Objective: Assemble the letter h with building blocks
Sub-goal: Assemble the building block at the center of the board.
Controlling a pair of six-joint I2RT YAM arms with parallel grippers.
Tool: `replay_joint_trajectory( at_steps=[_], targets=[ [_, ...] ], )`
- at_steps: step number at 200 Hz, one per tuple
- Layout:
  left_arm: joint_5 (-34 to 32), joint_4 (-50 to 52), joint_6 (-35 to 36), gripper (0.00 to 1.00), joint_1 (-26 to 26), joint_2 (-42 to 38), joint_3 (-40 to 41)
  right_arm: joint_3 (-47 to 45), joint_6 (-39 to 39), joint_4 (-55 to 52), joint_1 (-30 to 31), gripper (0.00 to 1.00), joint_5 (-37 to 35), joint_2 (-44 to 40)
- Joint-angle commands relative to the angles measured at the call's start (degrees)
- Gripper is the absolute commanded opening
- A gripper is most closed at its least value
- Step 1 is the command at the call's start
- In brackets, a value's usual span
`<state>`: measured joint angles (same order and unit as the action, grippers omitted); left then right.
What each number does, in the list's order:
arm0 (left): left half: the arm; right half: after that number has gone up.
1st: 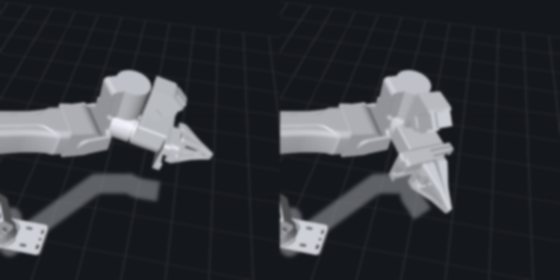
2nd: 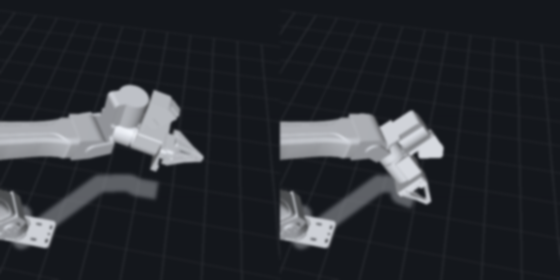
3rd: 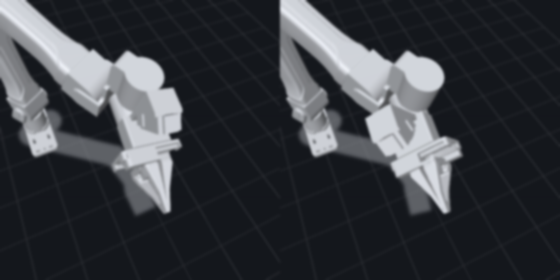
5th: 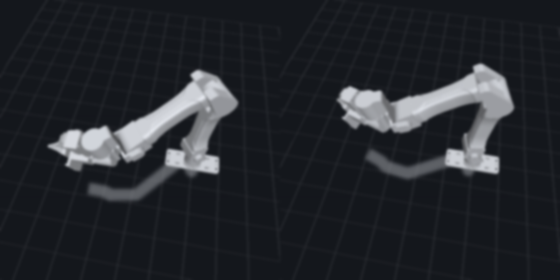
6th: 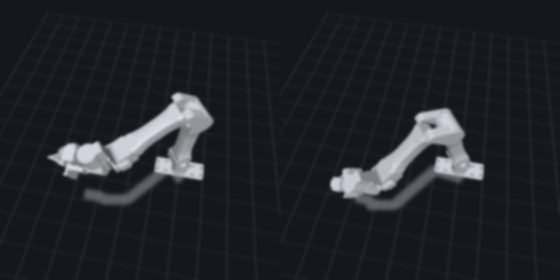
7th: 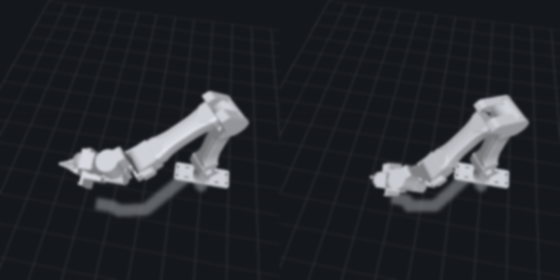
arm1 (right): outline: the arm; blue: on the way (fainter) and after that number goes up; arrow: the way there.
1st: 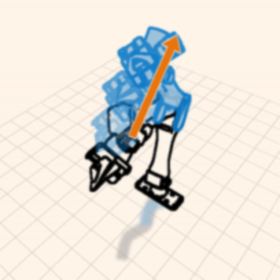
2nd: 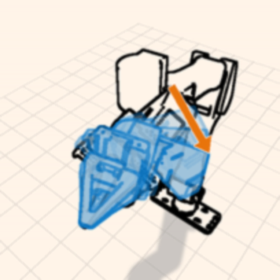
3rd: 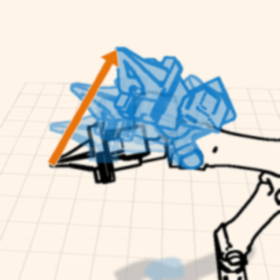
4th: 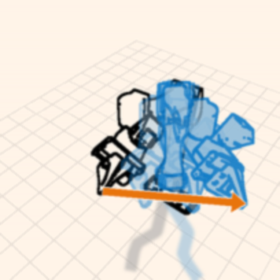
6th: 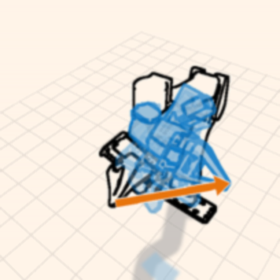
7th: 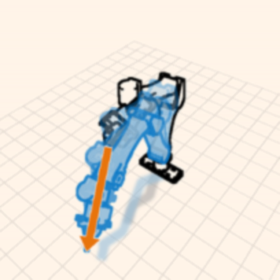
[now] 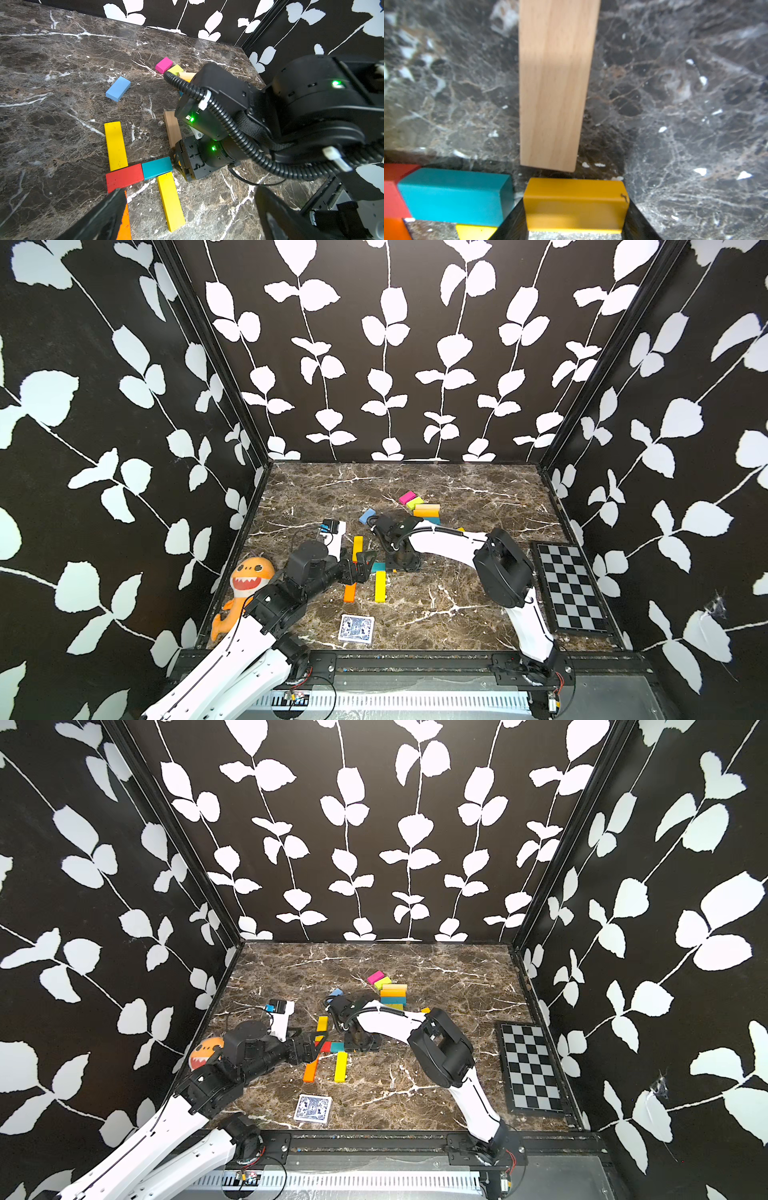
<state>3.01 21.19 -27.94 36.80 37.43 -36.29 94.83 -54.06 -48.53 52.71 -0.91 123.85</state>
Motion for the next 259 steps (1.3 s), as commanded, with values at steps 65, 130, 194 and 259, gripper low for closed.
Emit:
replay_joint_trajectory(
  at_steps=[65, 130, 194, 259],
  targets=[
    [-0.5, 0.4, 0.7, 0.99, -0.4, -0.1, -0.1, 2.0, -1.2, -1.9, -0.9, 0.61, -2.0, 2.4],
    [-0.3, 0.3, 0.8, 0.99, -0.4, 0.2, -0.1, 2.2, -0.7, -1.5, -1.3, 0.78, -2.2, 2.6],
    [0.1, -0.1, 0.6, 0.99, -0.5, 0.5, -0.1, 1.2, 2.6, 1.7, -1.3, 0.84, -4.8, -0.9],
    [0.4, -0.5, 0.4, 0.99, -0.5, 0.5, -0.2, 5.7, 5.4, 2.1, -3.0, 0.86, -5.1, 1.1]
  ],
)
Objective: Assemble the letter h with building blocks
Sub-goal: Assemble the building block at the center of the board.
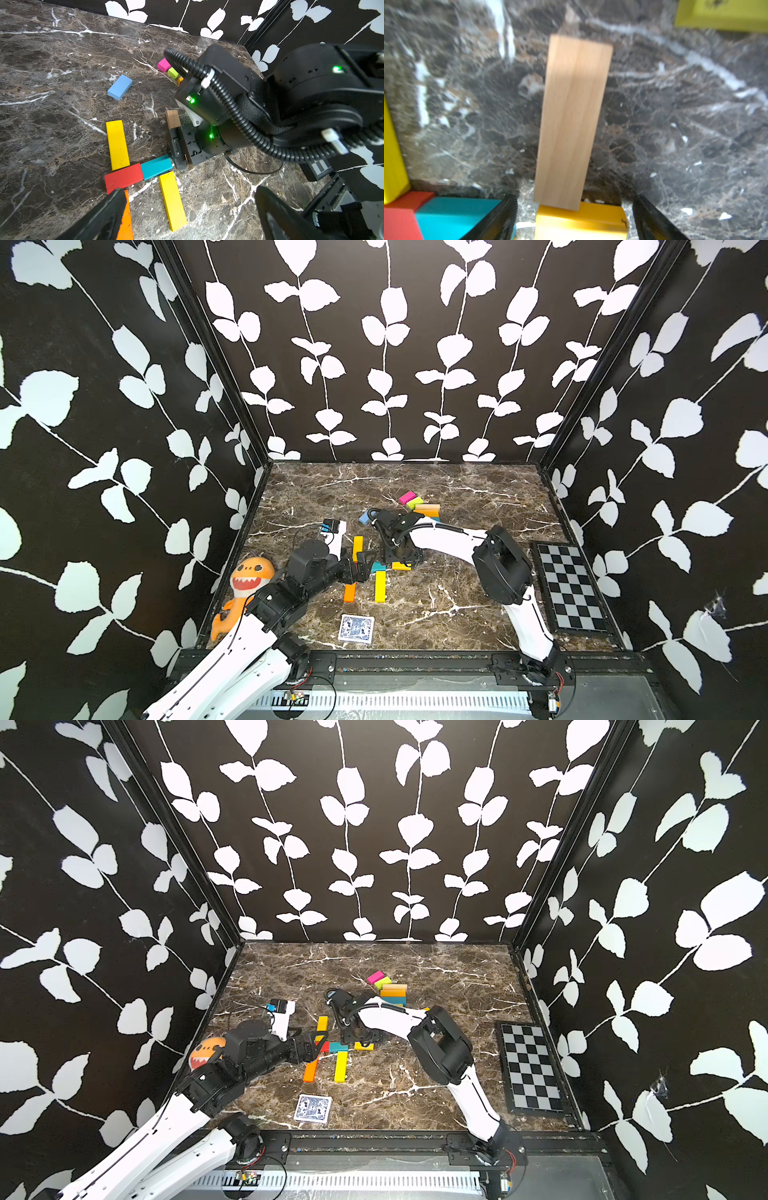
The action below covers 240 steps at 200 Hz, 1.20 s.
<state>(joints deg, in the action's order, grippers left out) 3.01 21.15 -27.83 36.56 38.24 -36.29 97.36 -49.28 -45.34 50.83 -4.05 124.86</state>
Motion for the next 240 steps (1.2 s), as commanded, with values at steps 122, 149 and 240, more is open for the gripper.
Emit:
replay_joint_trajectory(
  at_steps=[122, 149, 240],
  targets=[
    [0.2, -0.3, 0.4, 0.99, -0.3, -0.1, -0.5, 6.4, 2.8, -3.6, -2.3, 0.83, -2.9, 4.8],
    [0.2, -0.3, 0.4, 0.99, -0.3, -0.2, -0.4, 5.6, 2.9, -4.1, -2.5, 0.81, -4.0, 4.5],
    [0.1, -0.5, 0.3, 0.99, -0.3, 0.0, -0.2, 4.8, 4.1, -0.6, -2.4, 0.84, -4.7, 2.4]
  ],
)
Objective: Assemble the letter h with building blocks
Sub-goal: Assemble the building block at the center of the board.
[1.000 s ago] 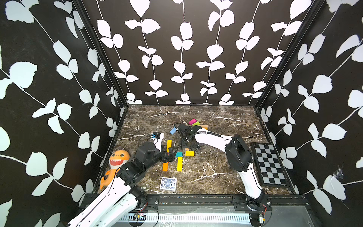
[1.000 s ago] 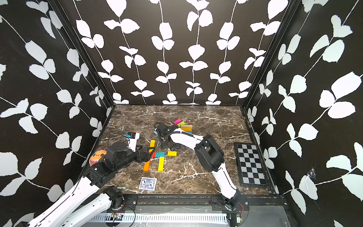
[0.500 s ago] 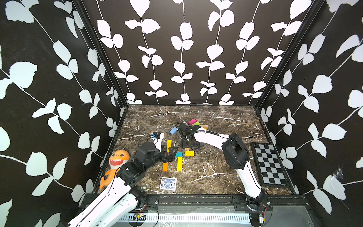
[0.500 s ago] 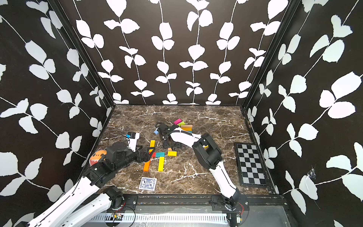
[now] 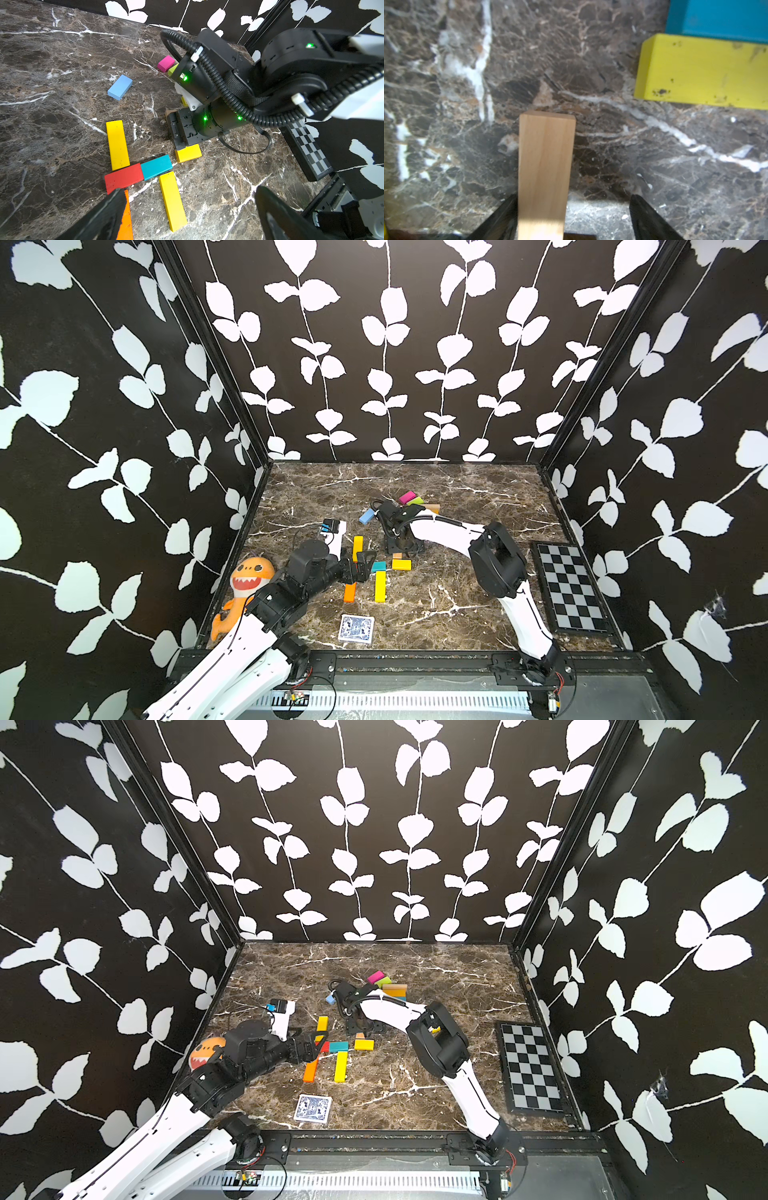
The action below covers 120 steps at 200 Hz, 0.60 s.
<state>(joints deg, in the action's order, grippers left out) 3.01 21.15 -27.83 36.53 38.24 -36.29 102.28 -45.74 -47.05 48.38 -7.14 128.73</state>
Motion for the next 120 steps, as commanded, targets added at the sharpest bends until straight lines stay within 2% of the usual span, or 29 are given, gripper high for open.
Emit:
replay_joint_trajectory(
  at_steps=[1, 39, 62, 99, 120],
  targets=[
    [0.1, -0.5, 0.3, 0.99, -0.3, 0.1, -0.2, 0.0, 0.5, 1.1, -0.1, 0.84, -1.6, -1.5],
    [-0.3, -0.6, -0.1, 0.99, -0.2, 0.9, -0.2, 2.1, 3.7, 3.3, -0.4, 0.87, -5.2, -5.0],
    [-1.4, -0.7, -0.7, 0.99, -0.3, 1.0, 0.0, 0.7, 6.2, 7.0, -0.7, 0.87, -6.4, -10.2],
    [-6.5, -1.2, -3.2, 0.99, -0.3, 3.4, 0.1, -13.9, 7.9, 20.9, -1.3, 0.89, -6.5, -23.7],
    [-8.6, -1.7, -5.1, 0.99, -0.4, 8.6, -1.6, -20.5, 5.9, 22.3, -2.4, 0.89, -3.0, -28.8]
  ],
)
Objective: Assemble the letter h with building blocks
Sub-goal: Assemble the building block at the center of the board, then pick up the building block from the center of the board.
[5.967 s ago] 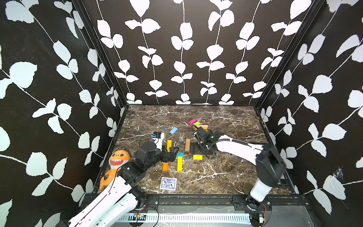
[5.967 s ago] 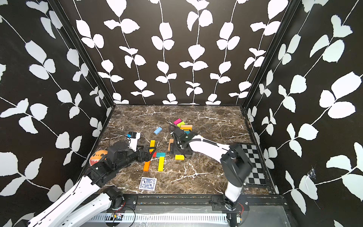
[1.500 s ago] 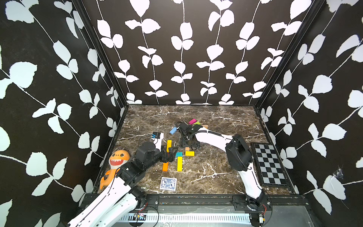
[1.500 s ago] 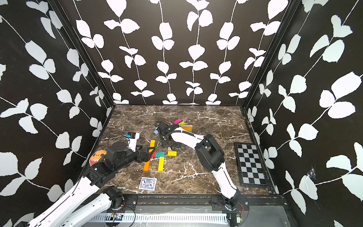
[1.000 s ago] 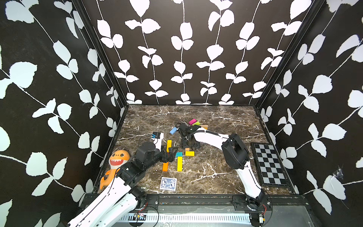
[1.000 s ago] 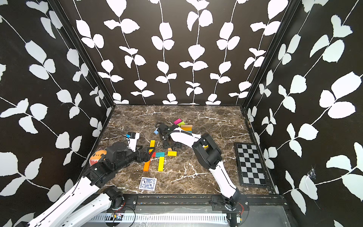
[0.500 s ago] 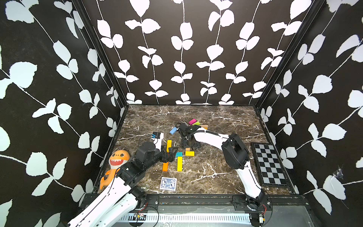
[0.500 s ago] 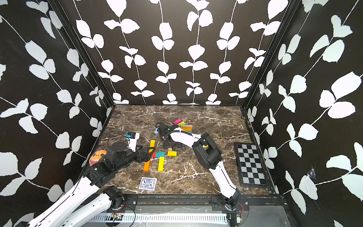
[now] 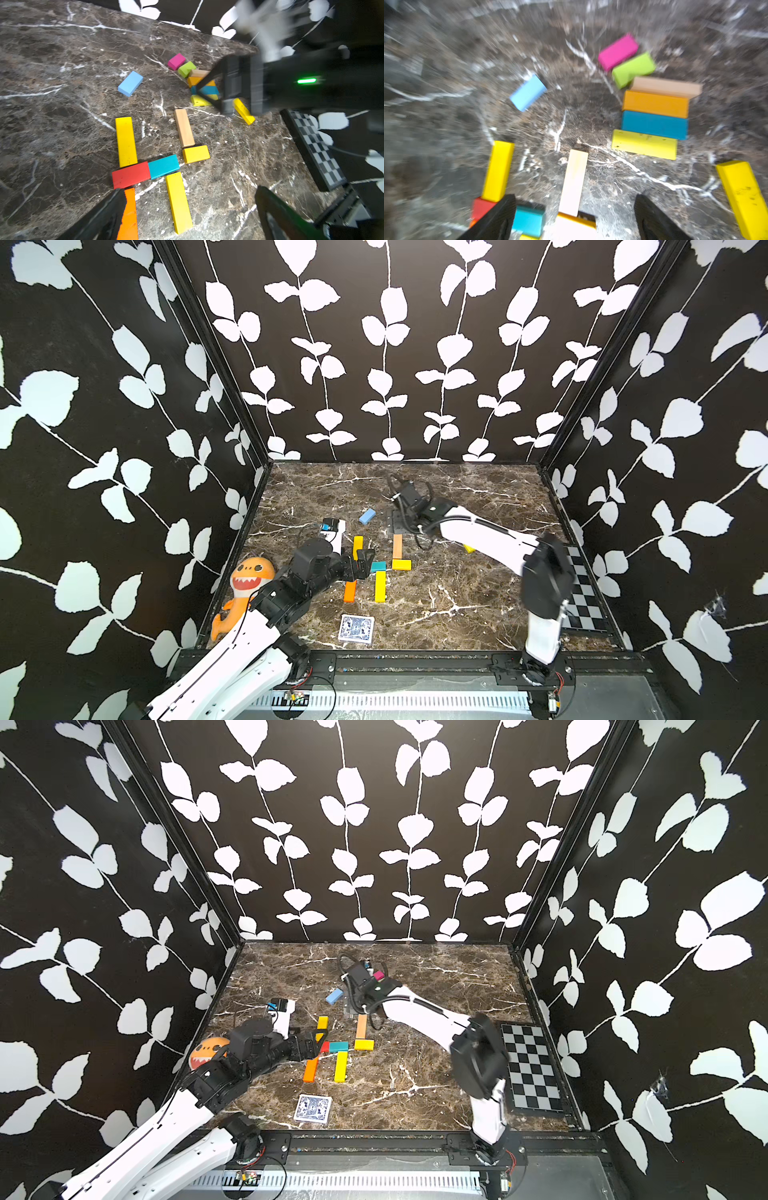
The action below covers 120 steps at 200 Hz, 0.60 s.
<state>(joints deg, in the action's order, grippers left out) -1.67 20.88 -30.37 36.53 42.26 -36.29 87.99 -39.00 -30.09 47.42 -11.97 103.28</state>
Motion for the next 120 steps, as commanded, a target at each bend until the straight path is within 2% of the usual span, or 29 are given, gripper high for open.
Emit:
replay_joint_trajectory(
  at_steps=[1, 25, 46, 89, 120],
  targets=[
    [-3.9, -1.5, -2.6, 0.99, -0.4, 5.0, -1.7, -6.5, -0.8, 5.4, -1.4, 0.89, 2.0, -3.4],
    [-0.9, -5.5, -5.1, 0.99, -2.6, 14.8, -5.2, -14.0, -1.0, 7.8, -2.0, 0.88, 7.1, -7.0],
    [3.5, -12.3, -7.9, 0.99, -6.3, 25.6, -7.8, -18.9, -1.4, 8.5, -2.1, 0.87, 8.4, -8.6],
    [-1.0, -14.7, -7.7, 0.97, -7.4, 48.0, -21.4, -24.8, -0.3, 8.9, -2.0, 0.87, 8.1, -11.1],
    [-6.3, -12.6, -6.4, 0.94, -7.4, 59.4, -29.8, -28.0, 0.8, 9.3, -2.1, 0.87, 7.6, -16.5]
  ],
)
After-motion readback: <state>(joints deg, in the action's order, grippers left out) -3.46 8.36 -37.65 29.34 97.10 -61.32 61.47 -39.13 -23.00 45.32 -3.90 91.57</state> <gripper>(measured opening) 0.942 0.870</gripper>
